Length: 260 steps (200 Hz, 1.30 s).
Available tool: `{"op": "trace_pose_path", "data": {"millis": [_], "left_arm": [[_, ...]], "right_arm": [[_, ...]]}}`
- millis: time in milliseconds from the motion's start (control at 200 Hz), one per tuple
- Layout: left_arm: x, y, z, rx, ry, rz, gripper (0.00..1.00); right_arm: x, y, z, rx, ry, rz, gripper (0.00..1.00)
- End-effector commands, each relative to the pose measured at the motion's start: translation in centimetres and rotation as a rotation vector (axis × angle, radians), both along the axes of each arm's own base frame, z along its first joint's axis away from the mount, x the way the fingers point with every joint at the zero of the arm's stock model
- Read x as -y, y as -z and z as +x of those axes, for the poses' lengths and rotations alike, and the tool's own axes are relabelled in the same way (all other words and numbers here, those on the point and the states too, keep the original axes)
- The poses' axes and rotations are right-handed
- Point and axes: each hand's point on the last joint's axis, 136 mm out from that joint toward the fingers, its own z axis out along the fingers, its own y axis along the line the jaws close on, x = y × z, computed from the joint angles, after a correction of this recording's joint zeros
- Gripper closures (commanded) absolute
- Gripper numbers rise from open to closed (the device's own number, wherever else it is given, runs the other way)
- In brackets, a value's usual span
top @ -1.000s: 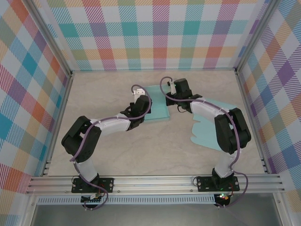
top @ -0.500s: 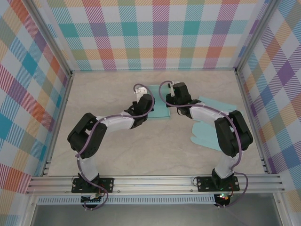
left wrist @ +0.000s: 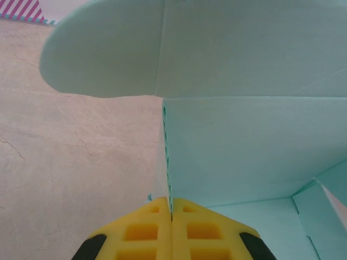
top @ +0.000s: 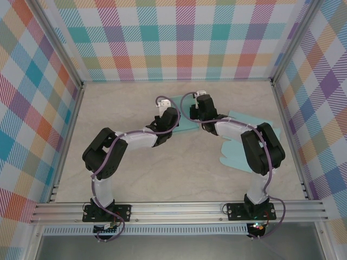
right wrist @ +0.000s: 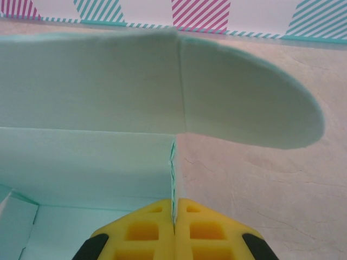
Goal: Fold the paper box
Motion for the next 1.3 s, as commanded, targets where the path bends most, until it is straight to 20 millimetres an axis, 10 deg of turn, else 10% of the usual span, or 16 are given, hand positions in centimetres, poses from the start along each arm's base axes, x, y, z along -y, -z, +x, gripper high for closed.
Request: {"op": "trace_pose_path", "data": {"millis": [0,1295], "left_arm": [[2.7,-0.2,-1.0,0.005,0.090,-0.085,1.00],[-1.9,5.1,-5.8,-0.069,-0.050,-0.098,1.00]], "right_arm": [[-4.2,-0.8,-1.6,0.033,-0.098,0.100,0.97],[-3.1,5.9,-10.6,-0.086,0.032,0.175,0.92]]}}
